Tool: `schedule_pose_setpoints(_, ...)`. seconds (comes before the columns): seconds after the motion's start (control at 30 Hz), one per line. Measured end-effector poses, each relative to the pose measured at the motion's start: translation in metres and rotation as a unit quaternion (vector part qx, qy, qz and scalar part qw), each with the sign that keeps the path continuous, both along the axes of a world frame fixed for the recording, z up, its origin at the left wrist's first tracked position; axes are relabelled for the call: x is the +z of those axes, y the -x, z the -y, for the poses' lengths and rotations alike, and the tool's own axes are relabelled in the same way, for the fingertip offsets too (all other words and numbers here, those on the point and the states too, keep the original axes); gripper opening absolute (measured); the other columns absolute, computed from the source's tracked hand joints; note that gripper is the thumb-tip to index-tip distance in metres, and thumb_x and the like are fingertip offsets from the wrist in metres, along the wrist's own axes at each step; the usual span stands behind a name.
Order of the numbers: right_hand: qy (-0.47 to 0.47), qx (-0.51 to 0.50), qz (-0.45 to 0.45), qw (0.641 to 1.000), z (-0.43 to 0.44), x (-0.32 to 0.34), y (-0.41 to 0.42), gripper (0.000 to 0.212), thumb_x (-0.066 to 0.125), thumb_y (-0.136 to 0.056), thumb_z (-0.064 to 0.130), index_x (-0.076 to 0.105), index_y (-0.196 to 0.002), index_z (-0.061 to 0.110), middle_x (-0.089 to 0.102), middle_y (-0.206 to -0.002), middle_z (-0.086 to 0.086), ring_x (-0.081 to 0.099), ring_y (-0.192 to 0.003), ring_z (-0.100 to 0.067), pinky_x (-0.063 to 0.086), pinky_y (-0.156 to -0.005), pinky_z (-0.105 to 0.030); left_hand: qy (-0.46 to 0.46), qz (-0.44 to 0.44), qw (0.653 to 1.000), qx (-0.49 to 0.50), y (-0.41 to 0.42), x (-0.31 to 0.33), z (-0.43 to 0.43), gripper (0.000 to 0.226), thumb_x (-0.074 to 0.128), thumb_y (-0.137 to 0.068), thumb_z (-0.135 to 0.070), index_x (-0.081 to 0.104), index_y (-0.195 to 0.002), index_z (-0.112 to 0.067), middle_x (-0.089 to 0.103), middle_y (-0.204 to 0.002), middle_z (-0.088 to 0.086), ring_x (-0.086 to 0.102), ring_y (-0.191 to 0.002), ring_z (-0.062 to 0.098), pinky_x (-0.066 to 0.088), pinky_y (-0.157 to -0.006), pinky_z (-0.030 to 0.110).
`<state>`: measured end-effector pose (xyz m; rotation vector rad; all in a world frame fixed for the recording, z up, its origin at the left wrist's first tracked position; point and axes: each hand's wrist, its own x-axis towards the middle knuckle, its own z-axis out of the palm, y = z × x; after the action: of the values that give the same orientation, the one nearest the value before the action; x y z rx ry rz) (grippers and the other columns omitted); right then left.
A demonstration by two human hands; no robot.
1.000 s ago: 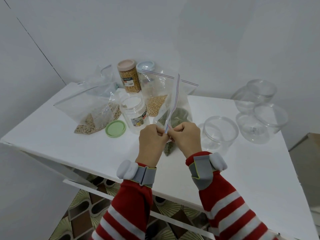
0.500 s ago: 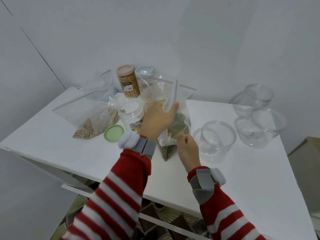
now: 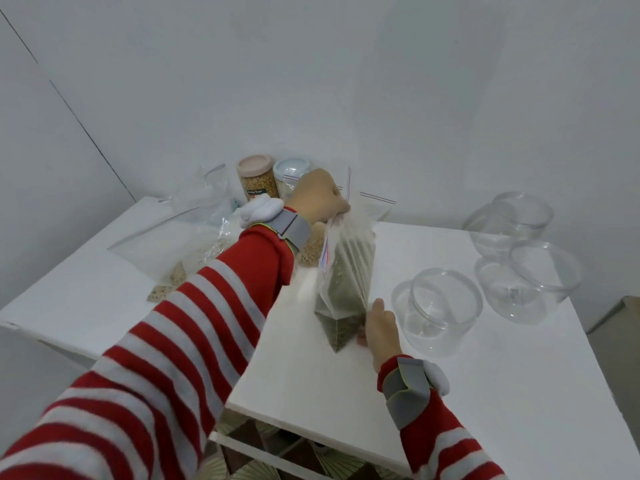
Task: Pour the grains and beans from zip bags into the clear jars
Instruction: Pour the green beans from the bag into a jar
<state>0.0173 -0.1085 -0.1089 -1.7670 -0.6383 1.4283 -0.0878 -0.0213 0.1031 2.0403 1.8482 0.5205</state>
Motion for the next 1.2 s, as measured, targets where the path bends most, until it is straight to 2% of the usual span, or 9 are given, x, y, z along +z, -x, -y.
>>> schedule_pose_setpoints(0.07, 0.012, -0.004, -0.021, 1.000, -0.011, -0.002, 0.002, 0.072, 0.019, -0.099, 0.057, 0.041, -0.141, 0.004, 0.056, -0.132, -0.018, 0.055, -0.118, -0.036, 0.041, -0.107, -0.049, -0.010, 0.029, 1.000, -0.005, 0.007, 0.012, -0.003, 0.024, 0.069, -0.078, -0.010, 0.065, -0.063, 0.007, 0.050, -0.045, 0.005, 0.044, -0.041, 0.016, 0.036, -0.042, 0.018)
schedule_pose_setpoints(0.17, -0.001, -0.010, -0.134, 0.991, -0.022, 0.012, 0.009, 0.080, 0.022, -0.095, 0.068, 0.049, -0.137, 0.007, 0.061, -0.129, -0.012, 0.059, -0.113, -0.030, 0.044, -0.104, -0.042, -0.050, 0.054, 0.996, -0.051, 0.013, 0.030, -0.004, 0.025, 0.071, -0.077, -0.016, 0.072, -0.074, 0.009, 0.066, -0.068, 0.023, 0.055, -0.059, 0.022, 0.051, -0.061, 0.035)
schedule_pose_setpoints(0.27, -0.075, -0.024, -0.368, 0.926, -0.029, 0.043, 0.018, 0.078, 0.034, -0.092, 0.073, 0.056, -0.134, 0.010, 0.064, -0.128, -0.013, 0.062, -0.116, -0.030, 0.047, -0.100, -0.042, -0.106, 0.072, 0.987, -0.099, 0.019, 0.055, 0.001, 0.018, 0.071, -0.079, -0.016, 0.077, -0.069, -0.002, 0.073, -0.068, 0.014, 0.069, -0.069, 0.028, 0.055, -0.073, 0.038)
schedule_pose_setpoints(0.4, -0.172, -0.068, -0.502, 0.845, -0.041, 0.091, 0.026, 0.068, 0.047, -0.087, 0.072, 0.074, -0.114, 0.016, 0.070, -0.118, -0.011, 0.069, -0.105, -0.028, 0.057, -0.084, -0.043, -0.120, 0.147, 0.971, -0.142, 0.033, 0.090, 0.007, 0.018, 0.070, -0.081, -0.011, 0.075, -0.071, 0.002, 0.073, -0.066, 0.010, 0.071, -0.065, 0.019, 0.061, -0.074, 0.040)
schedule_pose_setpoints(0.53, -0.263, -0.086, -0.491, 0.826, -0.071, 0.115, 0.030, 0.064, 0.049, -0.086, 0.071, 0.069, -0.122, 0.022, 0.069, -0.119, -0.010, 0.067, -0.110, -0.028, 0.054, -0.092, -0.047, -0.129, 0.189, 0.961, -0.152, 0.052, 0.114, 0.010, 0.018, 0.071, -0.084, -0.011, 0.075, -0.075, 0.004, 0.073, -0.070, 0.014, 0.070, -0.067, 0.020, 0.062, -0.074, 0.039)
schedule_pose_setpoints(0.67, -0.335, -0.061, -0.457, 0.822, -0.096, 0.137, 0.022, 0.062, 0.048, -0.087, 0.068, 0.066, -0.122, 0.019, 0.071, -0.114, -0.010, 0.068, -0.105, -0.028, 0.055, -0.085, -0.046, -0.145, 0.248, 0.946, -0.151, 0.072, 0.125, 0.007, 0.017, 0.070, -0.087, -0.011, 0.073, -0.084, 0.005, 0.073, -0.077, 0.020, 0.068, -0.068, 0.025, 0.060, -0.077, 0.042)
schedule_pose_setpoints(0.8, -0.379, -0.037, -0.426, 0.821, -0.110, 0.154, 0.010, 0.057, 0.051, -0.087, 0.064, 0.066, -0.118, 0.018, 0.071, -0.110, -0.010, 0.068, -0.105, -0.028, 0.055, -0.085, -0.046, -0.148, 0.293, 0.934, -0.144, 0.083, 0.124, 0.006, 0.014, 0.072, -0.087, -0.013, 0.073, -0.087, 0.001, 0.074, -0.084, 0.020, 0.072, -0.083, 0.036, 0.060, -0.079, 0.045)
schedule_pose_setpoints(1.03, -0.395, 0.009, -0.412, 0.821, -0.124, 0.161, -0.014, 0.075, 0.083, -0.054, 0.064, 0.070, -0.110, 0.015, 0.070, -0.111, -0.012, 0.067, -0.106, -0.031, 0.053, -0.091, -0.050, -0.111, 0.328, 0.928, -0.133, 0.096, 0.101, 0.000, 0.021, 0.074, -0.086, -0.013, 0.072, -0.096, 0.006, 0.075, -0.087, 0.016, 0.074, -0.085, 0.027, 0.058, -0.087, 0.041)
schedule_pose_setpoints(1.2, -0.382, 0.000, -0.419, 0.823, -0.125, 0.172, -0.022, 0.038, 0.070, -0.074, 0.051, 0.077, -0.088, 0.016, 0.073, -0.091, -0.007, 0.071, -0.087, -0.025, 0.059, -0.075, -0.043, -0.093, 0.363, 0.916, -0.143, 0.100, 0.085, -0.007, 0.019, 0.070, -0.089, -0.012, 0.071, -0.099, 0.004, 0.075, -0.090, 0.016, 0.074, -0.084, 0.024, 0.061, -0.078, 0.035)
